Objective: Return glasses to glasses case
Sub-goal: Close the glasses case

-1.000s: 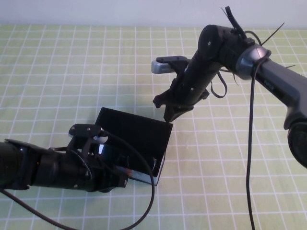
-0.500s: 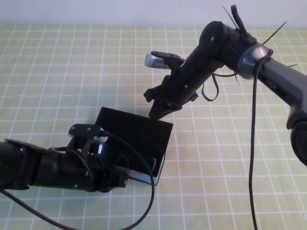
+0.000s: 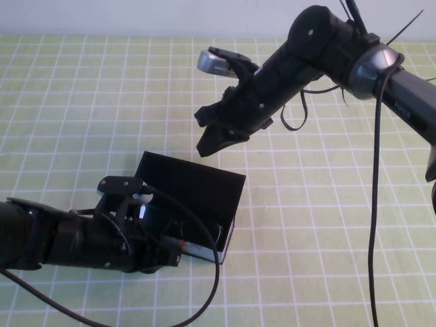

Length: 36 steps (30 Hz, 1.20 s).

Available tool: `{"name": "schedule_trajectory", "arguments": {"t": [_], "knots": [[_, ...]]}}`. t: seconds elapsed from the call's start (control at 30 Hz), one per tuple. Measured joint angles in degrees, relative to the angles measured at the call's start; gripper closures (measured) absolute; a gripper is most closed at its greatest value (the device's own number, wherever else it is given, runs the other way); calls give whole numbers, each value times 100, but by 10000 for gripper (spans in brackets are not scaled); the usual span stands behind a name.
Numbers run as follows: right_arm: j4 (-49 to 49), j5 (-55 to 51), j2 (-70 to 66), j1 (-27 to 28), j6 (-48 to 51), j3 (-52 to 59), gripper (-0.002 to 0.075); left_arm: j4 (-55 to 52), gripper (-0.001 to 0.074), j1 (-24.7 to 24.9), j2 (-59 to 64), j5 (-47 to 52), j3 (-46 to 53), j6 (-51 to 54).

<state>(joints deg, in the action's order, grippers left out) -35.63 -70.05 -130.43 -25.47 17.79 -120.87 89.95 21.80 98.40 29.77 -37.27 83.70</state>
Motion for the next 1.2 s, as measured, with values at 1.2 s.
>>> {"name": "schedule_trajectory", "arguments": {"t": [1.2], "knots": [[109, -9, -273, 16, -90, 13, 737, 0, 737, 0, 0, -10, 0, 0]]}}
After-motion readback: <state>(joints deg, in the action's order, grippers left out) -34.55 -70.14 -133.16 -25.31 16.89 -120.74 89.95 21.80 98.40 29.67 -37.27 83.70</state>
